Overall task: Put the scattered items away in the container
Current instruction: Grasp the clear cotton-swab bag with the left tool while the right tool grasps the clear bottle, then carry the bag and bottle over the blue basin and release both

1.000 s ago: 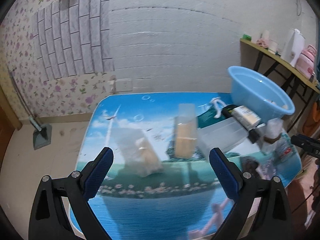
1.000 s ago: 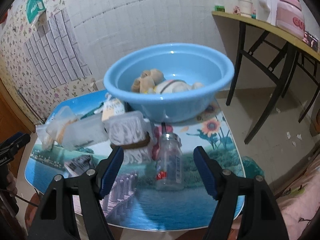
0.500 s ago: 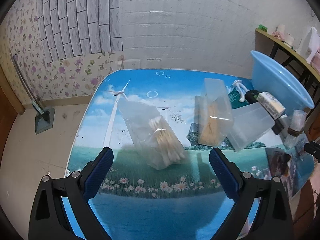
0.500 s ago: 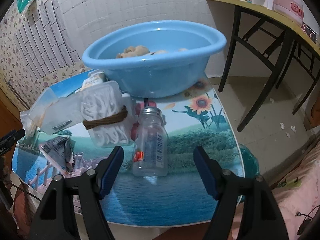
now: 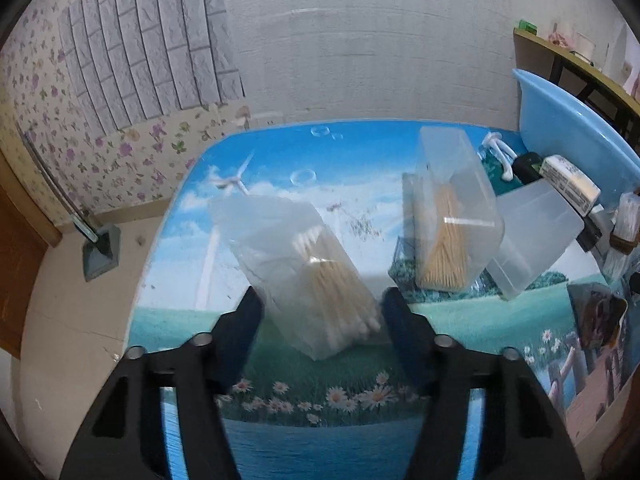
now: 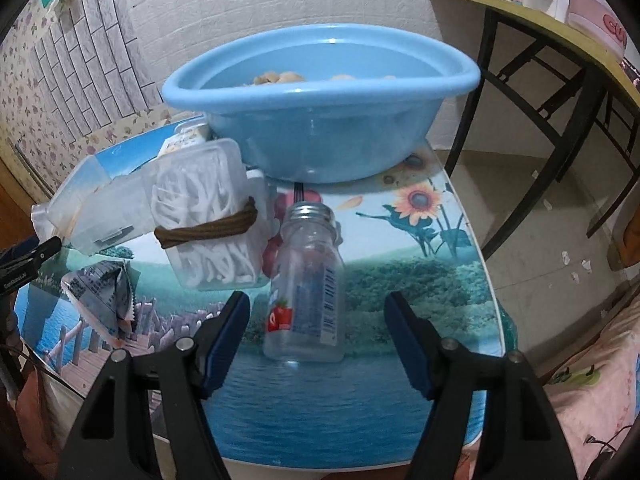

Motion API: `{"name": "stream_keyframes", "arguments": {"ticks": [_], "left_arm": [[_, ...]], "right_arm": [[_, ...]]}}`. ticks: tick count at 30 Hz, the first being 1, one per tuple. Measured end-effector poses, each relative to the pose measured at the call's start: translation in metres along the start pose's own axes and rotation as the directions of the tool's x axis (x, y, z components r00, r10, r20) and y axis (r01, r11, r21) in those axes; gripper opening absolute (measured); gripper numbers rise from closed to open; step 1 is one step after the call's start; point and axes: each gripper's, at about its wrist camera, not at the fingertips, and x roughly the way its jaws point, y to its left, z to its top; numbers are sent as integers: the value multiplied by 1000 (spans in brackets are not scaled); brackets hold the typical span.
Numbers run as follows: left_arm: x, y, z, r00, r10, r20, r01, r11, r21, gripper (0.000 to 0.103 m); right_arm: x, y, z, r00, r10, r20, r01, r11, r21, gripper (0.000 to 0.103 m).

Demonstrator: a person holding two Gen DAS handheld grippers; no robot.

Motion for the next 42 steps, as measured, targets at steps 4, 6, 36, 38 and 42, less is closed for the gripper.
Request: {"name": "stream_keyframes", "arguments": {"ticks": [4, 6, 36, 38, 42], "left_arm": [[-10, 3, -2, 999, -19, 28, 19, 1000, -9, 46], [-15, 5, -3, 999, -22, 38, 23, 1000, -21, 45], [-130, -53, 19, 957, -184, 224, 164, 981, 106, 43], [-133, -63, 24, 954, -195, 229, 169, 977, 128, 43], [-134, -80, 37, 945, -236, 226, 202, 966, 162, 43]], "right_arm": [[1, 1, -3, 1000, -3, -4, 3, 1000, -6, 62], [1, 2, -4, 1000, -18, -3, 18, 1000, -22, 52], [-71, 3, 6, 971, 145, 193, -142, 989, -26, 39], [-76, 5, 7, 971, 138, 198, -134, 990, -31, 39], [-84, 5, 12, 962, 156, 223, -151, 988, -39, 39]]}}
